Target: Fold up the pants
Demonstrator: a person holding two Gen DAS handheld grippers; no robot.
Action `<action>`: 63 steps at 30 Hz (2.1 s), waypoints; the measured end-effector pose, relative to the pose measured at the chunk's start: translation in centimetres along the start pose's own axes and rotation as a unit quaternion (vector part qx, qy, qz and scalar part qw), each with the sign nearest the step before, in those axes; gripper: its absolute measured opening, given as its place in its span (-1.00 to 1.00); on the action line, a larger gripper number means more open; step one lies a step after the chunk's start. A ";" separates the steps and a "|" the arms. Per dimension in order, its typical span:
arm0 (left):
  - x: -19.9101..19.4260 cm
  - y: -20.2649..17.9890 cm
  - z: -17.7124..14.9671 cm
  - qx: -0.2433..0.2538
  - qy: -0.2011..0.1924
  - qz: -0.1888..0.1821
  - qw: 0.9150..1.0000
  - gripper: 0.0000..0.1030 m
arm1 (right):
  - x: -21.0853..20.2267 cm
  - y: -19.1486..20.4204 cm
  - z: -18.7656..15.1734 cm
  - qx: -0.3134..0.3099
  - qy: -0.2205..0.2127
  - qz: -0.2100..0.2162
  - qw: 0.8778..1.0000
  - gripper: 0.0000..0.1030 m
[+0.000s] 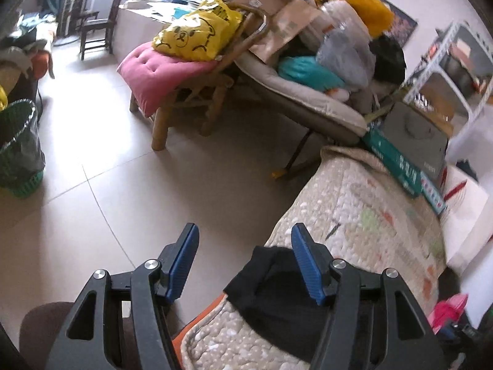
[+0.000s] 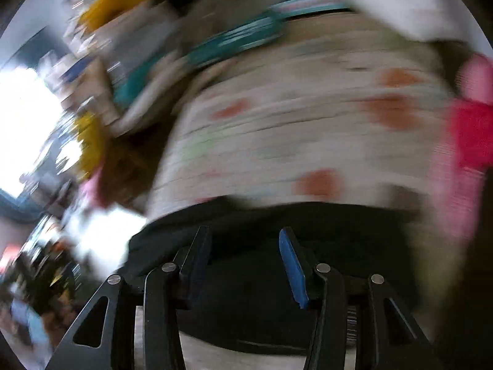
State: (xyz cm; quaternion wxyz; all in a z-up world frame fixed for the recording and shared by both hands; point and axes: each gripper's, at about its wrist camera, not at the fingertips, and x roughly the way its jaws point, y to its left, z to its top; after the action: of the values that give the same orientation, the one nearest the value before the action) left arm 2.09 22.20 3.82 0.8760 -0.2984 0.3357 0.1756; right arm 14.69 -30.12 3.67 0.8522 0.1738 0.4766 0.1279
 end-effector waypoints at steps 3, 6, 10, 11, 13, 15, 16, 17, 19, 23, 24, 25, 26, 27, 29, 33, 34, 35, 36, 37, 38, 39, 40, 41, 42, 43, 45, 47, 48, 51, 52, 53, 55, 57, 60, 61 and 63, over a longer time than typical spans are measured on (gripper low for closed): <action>0.1 -0.1 -0.3 0.013 0.004 0.010 1.000 0.20 | -2.4 -4.8 -0.1 0.033 0.002 -0.050 0.998 0.01; 0.2 -0.1 -0.6 0.025 -0.003 0.021 0.999 0.20 | -1.8 -7.9 -0.6 0.055 0.023 -0.093 0.994 0.01; 0.7 -0.8 -0.7 0.038 -0.006 0.024 0.999 0.20 | 1.0 -8.2 -1.0 0.043 0.072 -0.156 0.984 0.01; 0.8 -1.1 -0.8 0.047 -0.007 0.026 0.999 0.20 | 1.4 -8.8 -1.3 0.037 0.083 -0.169 0.981 0.01; 1.2 -1.9 -1.1 0.065 -0.005 0.024 0.998 0.20 | 2.9 -8.7 -2.2 0.032 0.112 -0.175 0.978 0.01; 1.5 -2.4 -1.3 0.076 -0.002 0.025 0.997 0.20 | 4.1 -8.5 -2.9 0.022 0.145 -0.190 0.971 -0.14; 1.7 -2.6 -1.4 0.079 0.000 0.025 0.997 0.20 | 4.2 -8.1 -3.1 0.011 0.145 -0.194 0.970 -0.17; 1.8 -2.7 -1.4 0.080 0.003 0.024 0.996 0.20 | 3.9 -7.6 -3.2 -0.006 0.140 -0.201 0.969 -0.59; 2.2 -2.9 -1.5 0.080 0.008 0.023 0.996 0.20 | 3.3 -7.0 -3.2 -0.018 0.137 -0.202 0.970 -0.68; 2.3 -3.1 -1.6 0.080 0.010 0.026 0.996 0.20 | 2.0 -7.1 -2.8 -0.027 0.135 -0.240 0.961 -0.73; 2.3 -3.1 -1.6 0.081 0.010 0.027 0.996 0.20 | 1.8 -7.3 -2.7 -0.031 0.136 -0.255 0.957 -0.73; 2.4 -3.1 -1.6 0.081 0.010 0.026 0.996 0.20 | 1.8 -7.3 -2.7 -0.040 0.137 -0.275 0.951 -0.73; 2.4 -3.1 -1.6 0.080 0.010 0.026 0.996 0.20 | 1.8 -7.2 -2.7 -0.049 0.142 -0.294 0.944 -0.74; 2.5 -3.1 -1.6 0.079 0.011 0.027 0.996 0.20 | 1.8 -7.3 -2.9 -0.055 0.148 -0.302 0.940 -0.73; 2.6 -3.1 -1.7 0.077 0.015 0.029 0.996 0.20 | 2.5 -7.6 -3.2 -0.052 0.170 -0.307 0.935 -0.61; 2.6 -3.2 -1.8 0.082 0.015 0.031 0.996 0.20 | 2.3 -7.5 -3.3 -0.051 0.174 -0.328 0.927 0.02; 2.7 -3.2 -1.9 0.082 0.016 0.032 0.996 0.20 | 1.9 -7.5 -3.2 -0.049 0.169 -0.328 0.928 0.07; 2.8 -3.2 -1.8 0.082 0.018 0.033 0.996 0.20 | 1.3 -7.6 -3.0 -0.048 0.164 -0.328 0.929 0.13; 2.9 -3.1 -1.9 0.081 0.020 0.034 0.996 0.20 | 0.8 -7.6 -2.9 -0.046 0.159 -0.329 0.930 0.15; 3.0 -3.1 -1.8 0.079 0.023 0.034 0.996 0.20 | 0.1 -7.6 -2.7 -0.045 0.150 -0.330 0.931 0.16; 3.1 -3.0 -1.8 0.077 0.027 0.033 0.996 0.20 | -0.5 -7.5 -2.5 -0.045 0.141 -0.331 0.932 0.17; 3.2 -3.0 -1.8 0.076 0.029 0.032 0.996 0.20 | -1.0 -7.3 -2.3 -0.048 0.134 -0.332 0.932 0.18; 3.3 -3.0 -1.9 0.077 0.031 0.033 0.996 0.20 | -1.6 -6.9 -2.1 -0.054 0.125 -0.334 0.933 0.18; 3.2 -3.0 -1.9 0.078 0.030 0.034 0.996 0.20 | -1.7 -6.4 -2.0 -0.059 0.119 -0.336 0.933 0.19; 3.2 -3.0 -1.9 0.079 0.029 0.035 0.996 0.20 | -1.8 -5.8 -1.9 -0.066 0.111 -0.336 0.933 0.21; 3.2 -3.1 -1.9 0.082 0.029 0.038 0.996 0.20 | -1.9 -5.1 -1.9 -0.075 0.105 -0.335 0.933 0.21; 3.1 -2.9 -2.0 0.087 0.029 0.042 0.995 0.20 | -2.1 -3.4 -1.9 -0.094 0.092 -0.329 0.935 0.22; 2.6 -2.5 -2.1 0.092 0.021 0.052 0.994 0.20 | -2.0 -1.6 -1.9 -0.119 0.076 -0.320 0.937 0.23; 2.3 -2.3 -2.1 0.095 0.016 0.060 0.994 0.20 | -1.9 -0.7 -1.9 -0.130 0.068 -0.317 0.937 0.24; 1.8 -1.2 -2.3 0.100 0.014 0.082 0.992 0.20 | -2.0 1.7 -2.1 -0.160 0.042 -0.308 0.937 0.27; 1.9 -0.7 -2.3 0.091 0.018 0.090 0.992 0.20 | -2.0 2.6 -2.3 -0.170 0.034 -0.304 0.937 0.28; 2.1 -0.3 -2.3 0.081 0.025 0.093 0.992 0.20 | -1.9 3.2 -2.4 -0.176 0.030 -0.300 0.937 0.30; 3.5 1.1 -2.3 0.032 0.060 0.090 0.994 0.20 | -1.5 4.5 -2.7 -0.193 0.022 -0.288 0.938 0.32; 4.8 1.7 -2.5 -0.006 0.088 0.074 0.993 0.20 | -0.8 5.8 -2.9 -0.211 0.020 -0.274 0.938 0.32; 6.6 1.8 -2.9 -0.022 0.112 0.051 0.992 0.20 | 0.8 7.8 -3.1 -0.240 0.023 -0.254 0.937 0.32; 6.8 1.9 -3.1 -0.024 0.112 0.042 0.992 0.20 | 1.5 8.5 -3.1 -0.248 0.025 -0.245 0.937 0.32; 7.1 2.3 -3.5 -0.028 0.110 0.021 0.993 0.20 | 3.2 10.0 -2.9 -0.261 0.034 -0.217 0.940 0.32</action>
State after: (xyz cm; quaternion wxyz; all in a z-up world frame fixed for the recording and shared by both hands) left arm 4.30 22.47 -4.09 0.8209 -0.3335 0.4315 0.1696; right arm 13.31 -19.35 3.95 0.8581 -0.1673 0.4810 0.0656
